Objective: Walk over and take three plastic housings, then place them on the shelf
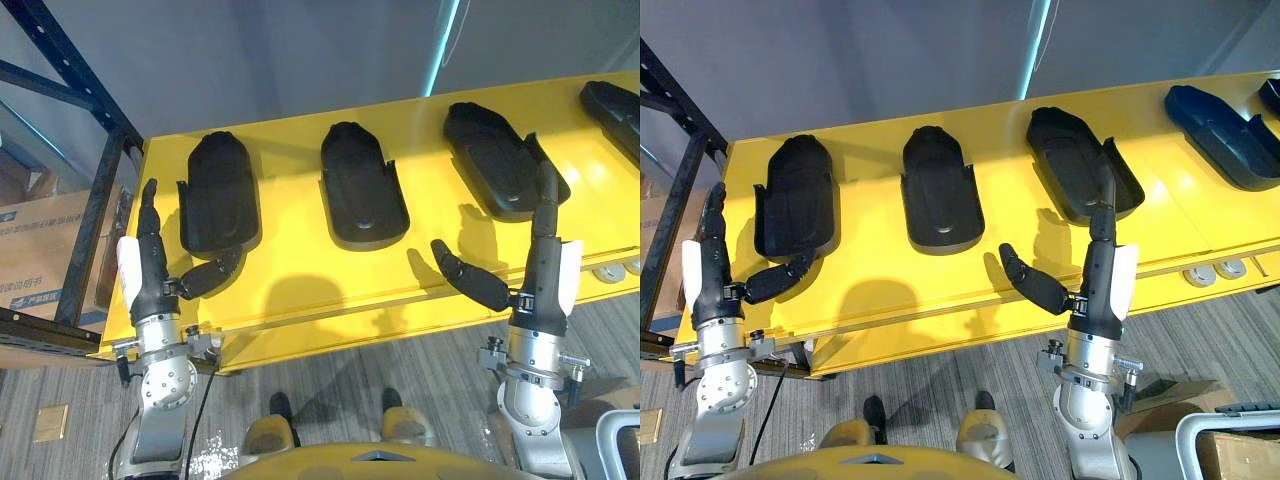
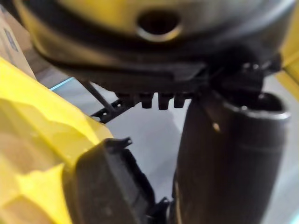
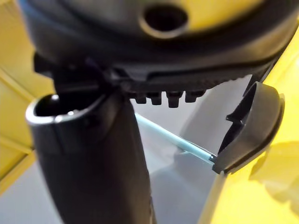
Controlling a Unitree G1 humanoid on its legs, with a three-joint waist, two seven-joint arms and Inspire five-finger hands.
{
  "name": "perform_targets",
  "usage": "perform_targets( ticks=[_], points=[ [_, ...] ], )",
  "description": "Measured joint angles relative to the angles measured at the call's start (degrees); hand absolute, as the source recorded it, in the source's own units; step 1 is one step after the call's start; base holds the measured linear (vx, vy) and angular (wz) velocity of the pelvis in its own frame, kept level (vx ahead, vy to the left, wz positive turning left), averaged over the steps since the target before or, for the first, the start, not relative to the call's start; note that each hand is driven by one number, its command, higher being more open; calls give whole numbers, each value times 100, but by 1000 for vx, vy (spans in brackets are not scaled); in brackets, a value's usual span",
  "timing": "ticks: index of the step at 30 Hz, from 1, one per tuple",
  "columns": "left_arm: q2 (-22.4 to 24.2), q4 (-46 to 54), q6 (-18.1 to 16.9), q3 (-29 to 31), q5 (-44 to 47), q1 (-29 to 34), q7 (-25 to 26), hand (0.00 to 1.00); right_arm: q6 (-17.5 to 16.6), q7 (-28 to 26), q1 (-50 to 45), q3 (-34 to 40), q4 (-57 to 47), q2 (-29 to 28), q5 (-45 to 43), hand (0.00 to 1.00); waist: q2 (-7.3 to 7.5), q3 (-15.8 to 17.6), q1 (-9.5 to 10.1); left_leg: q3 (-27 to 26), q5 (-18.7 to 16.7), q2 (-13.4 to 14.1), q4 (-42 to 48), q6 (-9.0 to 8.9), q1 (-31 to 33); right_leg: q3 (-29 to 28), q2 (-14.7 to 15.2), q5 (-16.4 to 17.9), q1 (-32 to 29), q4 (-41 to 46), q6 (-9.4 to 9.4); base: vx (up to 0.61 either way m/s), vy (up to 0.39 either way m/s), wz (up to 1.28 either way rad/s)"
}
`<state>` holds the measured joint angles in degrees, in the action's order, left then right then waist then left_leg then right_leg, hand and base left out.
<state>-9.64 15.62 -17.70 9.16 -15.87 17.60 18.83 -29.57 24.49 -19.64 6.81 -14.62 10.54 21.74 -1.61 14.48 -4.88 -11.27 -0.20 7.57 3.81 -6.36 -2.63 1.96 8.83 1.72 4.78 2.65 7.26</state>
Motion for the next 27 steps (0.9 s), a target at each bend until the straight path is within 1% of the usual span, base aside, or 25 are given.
perform_targets(
  ticks=[1,2,4,5,6,8,9,11,12,13,14,15,17,18,19,20,21,23,25,27],
  points=[
    [37,264,-214,33,203,95,-170,100,-3,7,0,4,-128,-30,-16,100,0,0,4,15,1,0,-1,0,0,16,0,0,22,-6,0,0,-4,6],
    [46,382,-334,51,323,128,-264,100,-15,7,0,8,-192,-39,-23,100,-2,-1,8,28,1,0,0,0,0,34,0,0,25,-9,0,-6,-8,10],
    [89,770,-776,152,919,159,-628,100,-139,-16,20,43,-378,-66,-132,100,-6,-6,50,62,14,0,-6,-2,0,81,-1,1,52,-19,-1,-12,-9,9],
    [100,856,-870,189,1041,162,-701,100,-153,-21,28,50,-433,-78,-194,100,-8,-9,61,68,18,0,-9,-1,0,88,-1,1,56,-19,-1,-7,-7,5],
    [147,1044,-1042,293,1325,188,-910,100,-205,-34,53,73,-515,-108,-316,100,-7,-25,76,72,27,-2,-19,2,0,95,0,0,59,-18,0,-2,-5,3],
    [233,1334,-1300,398,2118,234,-1442,100,-272,-91,72,179,-693,-193,-645,100,-15,-66,116,81,38,-5,-35,3,-19,107,1,-3,113,-20,4,17,-1,4],
    [252,1391,-1351,431,2347,234,-1640,100,-283,-105,84,223,-726,-198,-734,100,-14,-74,128,82,40,-7,-46,3,-45,111,2,-2,137,-20,4,0,0,0],
    [280,1545,-1437,526,3461,271,-2637,100,-363,-242,108,434,-861,-198,-1112,100,-19,-230,153,80,80,-16,-144,-2,-96,138,4,-2,173,-57,4,-5,-5,4],
    [285,1578,-1439,540,3744,271,-2916,100,-388,-320,122,505,-900,-204,-1229,100,-15,-255,152,84,90,-16,-158,-4,-104,150,3,-3,189,-65,4,-8,-14,8],
    [294,1647,-1424,582,4430,271,-3611,100,-434,-567,177,679,-1002,-206,-1544,100,-11,-281,150,85,140,-21,-262,-11,-194,175,2,-1,225,-78,3,-29,-14,4],
    [294,1664,-1398,609,4681,271,-3882,100,-472,-693,201,754,-1027,-207,-1673,100,-12,-309,147,83,154,-23,-300,-7,-218,180,2,5,226,-84,1,-45,-18,2],
    [293,1725,-1285,678,5103,271,-4371,100,-507,-972,266,892,-1099,-207,-1968,100,-17,-361,148,79,169,-24,-352,15,-243,191,1,13,225,-85,-9,-45,-15,-1],
    [288,1845,-956,799,5650,267,-5092,100,-517,-1694,340,1134,-1269,-206,-2657,100,-47,-419,144,73,244,-31,-468,19,-291,198,-2,15,218,-91,-11,-15,-8,0],
    [286,1859,-890,821,5701,267,-5233,100,-517,-1881,362,1195,-1301,-206,-2827,100,-57,-437,142,73,257,-34,-498,14,-298,200,-2,15,213,-96,-10,-17,-8,3],
    [270,1862,-730,872,5839,266,-5534,100,-515,-2245,435,1284,-1318,-204,-3197,100,-76,-466,135,78,308,-36,-524,-9,-297,208,-2,14,205,-106,-10,-21,-6,3],
    [240,1861,-582,883,5905,262,-5740,100,-514,-2455,500,1349,-1319,-203,-3371,100,-94,-503,134,80,334,-37,-558,-8,-295,220,-2,14,199,-139,-12,-21,-6,5],
    [226,1860,-480,883,6005,266,-5869,100,-508,-2517,516,1380,-1318,-203,-3394,100,-104,-538,134,84,363,-40,-609,-9,-298,233,-3,13,199,-164,-13,-9,-7,8],
    [211,1842,-218,946,6561,262,-6264,100,-470,-2622,593,1510,-1316,-200,-3384,100,-120,-584,136,100,447,-51,-749,-10,-335,263,-4,-5,190,-173,15,11,-5,7],
    [212,1677,-98,1092,7040,256,-6338,100,-433,-2660,666,1583,-1307,-200,-3384,100,-135,-605,142,107,490,-60,-845,-4,-390,274,-5,-6,219,-173,17,0,0,0],
    [233,1327,-49,1284,7319,248,-6279,100,-383,-2686,708,1682,-1307,-200,-3389,100,-150,-631,146,143,495,-76,-857,0,-386,298,6,-8,226,-174,20,26,1,7]
  ],
)
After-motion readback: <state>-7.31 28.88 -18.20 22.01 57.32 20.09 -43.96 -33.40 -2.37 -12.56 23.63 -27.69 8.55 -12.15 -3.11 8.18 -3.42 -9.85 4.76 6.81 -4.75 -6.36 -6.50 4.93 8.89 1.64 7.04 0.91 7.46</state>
